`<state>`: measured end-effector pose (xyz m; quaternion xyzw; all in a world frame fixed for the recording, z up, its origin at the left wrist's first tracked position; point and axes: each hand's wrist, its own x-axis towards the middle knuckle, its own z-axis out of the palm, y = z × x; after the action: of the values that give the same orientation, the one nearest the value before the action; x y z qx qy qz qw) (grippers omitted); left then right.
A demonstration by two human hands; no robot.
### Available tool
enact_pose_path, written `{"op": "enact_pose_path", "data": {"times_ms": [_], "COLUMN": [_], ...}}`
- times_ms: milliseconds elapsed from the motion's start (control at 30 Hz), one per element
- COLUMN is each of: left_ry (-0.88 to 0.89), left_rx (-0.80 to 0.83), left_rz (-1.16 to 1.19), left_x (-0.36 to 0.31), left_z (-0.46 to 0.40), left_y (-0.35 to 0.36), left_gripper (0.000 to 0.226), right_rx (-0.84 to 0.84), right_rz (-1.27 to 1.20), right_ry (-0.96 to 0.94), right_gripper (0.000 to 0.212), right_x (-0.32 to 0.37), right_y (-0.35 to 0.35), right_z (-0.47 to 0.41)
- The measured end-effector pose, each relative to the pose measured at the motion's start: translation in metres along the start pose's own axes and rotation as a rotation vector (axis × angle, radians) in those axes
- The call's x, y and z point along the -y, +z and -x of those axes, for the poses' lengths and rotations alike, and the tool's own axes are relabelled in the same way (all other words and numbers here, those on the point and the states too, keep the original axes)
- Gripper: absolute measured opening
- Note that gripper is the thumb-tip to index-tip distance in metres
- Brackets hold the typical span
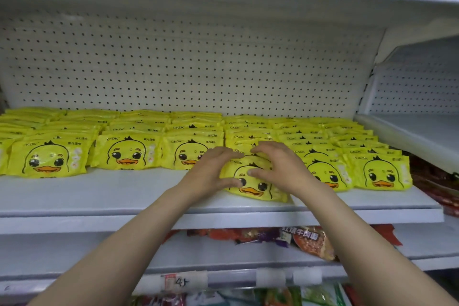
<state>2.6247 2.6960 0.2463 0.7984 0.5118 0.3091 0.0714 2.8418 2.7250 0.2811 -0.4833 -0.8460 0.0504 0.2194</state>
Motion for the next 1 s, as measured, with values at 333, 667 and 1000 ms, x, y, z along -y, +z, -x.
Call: {"op": "enact_pose_path", "data": {"times_ms": [333, 667, 1000], "left_ry": [-0.07, -0.104, -0.033], "left_rx": [-0.065, -0.279, -0.318], "left_rz": [-0.25, -0.488, -0.533], "left_x": [-0.023, -0.038, -0.025], "left_z": [0.0, -0.018, -0.037], "left_y": [0.02, 0.045, 0.044], "left_gripper": [0.071, 0.078, 0.078], "right_rx": [0.116, -0.071, -0.145], "right_rz": [0.141, 0.207, 0.212], "right_ry": [-0.174, -0.207, -0.207], "right_gripper": [0.074, 0.071, 0.073], "right_x": [-0.031, -0.042, -0.051], "right_y": [0.0, 0.014, 0.023], "right_z": [0.015, 0.003, -0.014]}}
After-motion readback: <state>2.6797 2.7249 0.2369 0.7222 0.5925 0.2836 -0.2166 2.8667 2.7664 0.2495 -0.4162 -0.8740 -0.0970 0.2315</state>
